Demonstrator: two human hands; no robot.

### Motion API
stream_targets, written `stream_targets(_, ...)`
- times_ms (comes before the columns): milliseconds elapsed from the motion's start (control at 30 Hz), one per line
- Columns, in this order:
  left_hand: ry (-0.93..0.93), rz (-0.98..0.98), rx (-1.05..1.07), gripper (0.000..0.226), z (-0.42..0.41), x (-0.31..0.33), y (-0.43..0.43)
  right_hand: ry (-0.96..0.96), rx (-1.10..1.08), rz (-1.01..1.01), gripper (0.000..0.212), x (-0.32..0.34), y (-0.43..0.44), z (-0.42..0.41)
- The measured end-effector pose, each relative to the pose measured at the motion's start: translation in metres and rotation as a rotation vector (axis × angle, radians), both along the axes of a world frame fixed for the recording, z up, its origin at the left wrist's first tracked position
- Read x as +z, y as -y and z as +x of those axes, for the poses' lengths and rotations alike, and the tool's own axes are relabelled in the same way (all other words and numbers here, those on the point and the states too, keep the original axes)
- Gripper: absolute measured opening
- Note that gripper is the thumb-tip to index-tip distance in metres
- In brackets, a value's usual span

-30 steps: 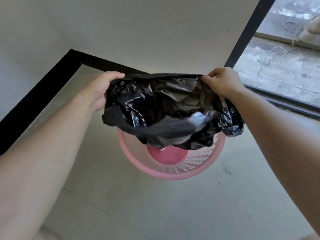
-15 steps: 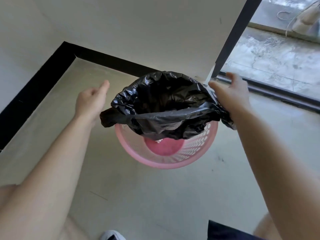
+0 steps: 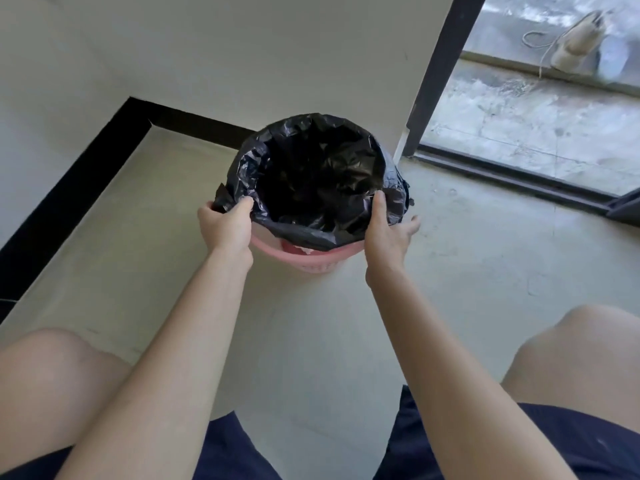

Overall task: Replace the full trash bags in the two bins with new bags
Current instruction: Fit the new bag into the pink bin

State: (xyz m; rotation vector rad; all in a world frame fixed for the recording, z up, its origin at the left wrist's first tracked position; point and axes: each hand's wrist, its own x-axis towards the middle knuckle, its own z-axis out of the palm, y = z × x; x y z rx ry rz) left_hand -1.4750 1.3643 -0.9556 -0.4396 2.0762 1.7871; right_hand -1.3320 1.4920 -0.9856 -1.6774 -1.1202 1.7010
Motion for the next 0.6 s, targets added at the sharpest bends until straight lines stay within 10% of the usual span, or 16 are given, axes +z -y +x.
stream_targets(133, -0.005, 0.011, 0.116, 0.005, 0.017, -0.020, 0.007, -0.062, -0.104, -0.159, 0.092, -0.011, 0.019, 0.006)
stream_targets(267, 0.033, 0.085, 0.265, 0.029, 0.028, -0.035, 0.014, -0.222, -0.248, -0.101, 0.037, -0.024, 0.034, 0.014)
stream_targets(467, 0.181, 0.115, 0.345, 0.023, 0.036, -0.044, 0.009, -0.204, -0.180, -0.062, 0.025, -0.032, 0.031, 0.010)
stream_targets(600, 0.261, 0.112, 0.331, 0.027, 0.037, -0.053, 0.014, -0.610, -0.334, -0.461, 0.012, -0.028, 0.018, 0.019)
